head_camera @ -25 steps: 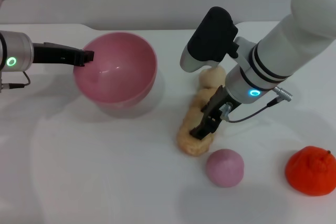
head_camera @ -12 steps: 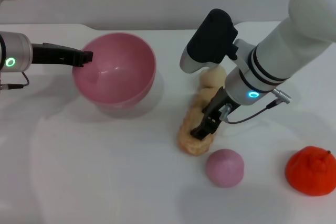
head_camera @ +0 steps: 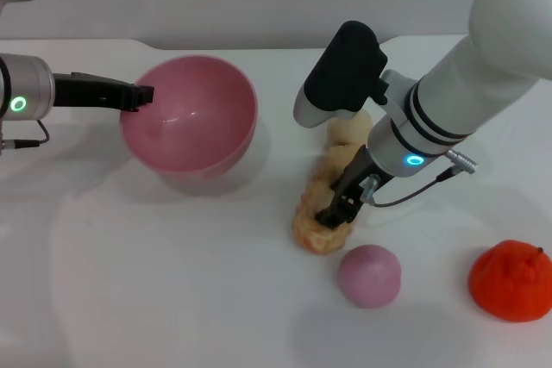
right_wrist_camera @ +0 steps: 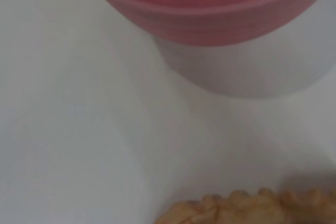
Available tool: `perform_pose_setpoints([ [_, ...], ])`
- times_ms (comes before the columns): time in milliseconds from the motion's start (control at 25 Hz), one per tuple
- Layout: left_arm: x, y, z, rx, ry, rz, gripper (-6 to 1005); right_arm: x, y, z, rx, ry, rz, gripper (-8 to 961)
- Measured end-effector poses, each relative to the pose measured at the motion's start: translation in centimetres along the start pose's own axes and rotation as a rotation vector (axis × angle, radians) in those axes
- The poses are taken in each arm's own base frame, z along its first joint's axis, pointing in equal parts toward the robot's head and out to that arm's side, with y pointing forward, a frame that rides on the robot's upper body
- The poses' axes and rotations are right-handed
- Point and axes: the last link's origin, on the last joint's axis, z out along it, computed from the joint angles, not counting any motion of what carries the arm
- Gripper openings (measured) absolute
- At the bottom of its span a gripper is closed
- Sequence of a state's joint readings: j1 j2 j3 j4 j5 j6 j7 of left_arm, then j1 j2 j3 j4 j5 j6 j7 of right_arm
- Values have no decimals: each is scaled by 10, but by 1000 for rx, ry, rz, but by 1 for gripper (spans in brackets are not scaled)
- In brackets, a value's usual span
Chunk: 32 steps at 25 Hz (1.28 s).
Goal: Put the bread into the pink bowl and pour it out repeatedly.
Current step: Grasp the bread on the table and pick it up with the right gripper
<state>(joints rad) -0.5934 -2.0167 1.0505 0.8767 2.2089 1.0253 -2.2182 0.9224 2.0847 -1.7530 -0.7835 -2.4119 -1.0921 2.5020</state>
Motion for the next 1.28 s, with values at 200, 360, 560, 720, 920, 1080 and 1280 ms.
perform_pose_setpoints([
  [200,-1,0,0,0,0,3,50,0,0,0,0,-2,3,493],
  [360,-1,0,0,0,0,6,50,0,0,0,0,-2,3,476],
  [560,0,0,0,-1,1,8,50,0,-1,0,0,-3,3,455],
  [720,1,1,0,-1,2,9,50,0,-1,0,1,-3,3,397],
  [920,1,1,0,-2,3,11,50,0,-1,0,1,-3,3,356],
  [1080,2,1,0,-2,4,13,50,0,-1,0,4,-6,3,319],
  [1280,3,1,0,-1,6,14,50,0,-2,0,6,-8,0,285],
])
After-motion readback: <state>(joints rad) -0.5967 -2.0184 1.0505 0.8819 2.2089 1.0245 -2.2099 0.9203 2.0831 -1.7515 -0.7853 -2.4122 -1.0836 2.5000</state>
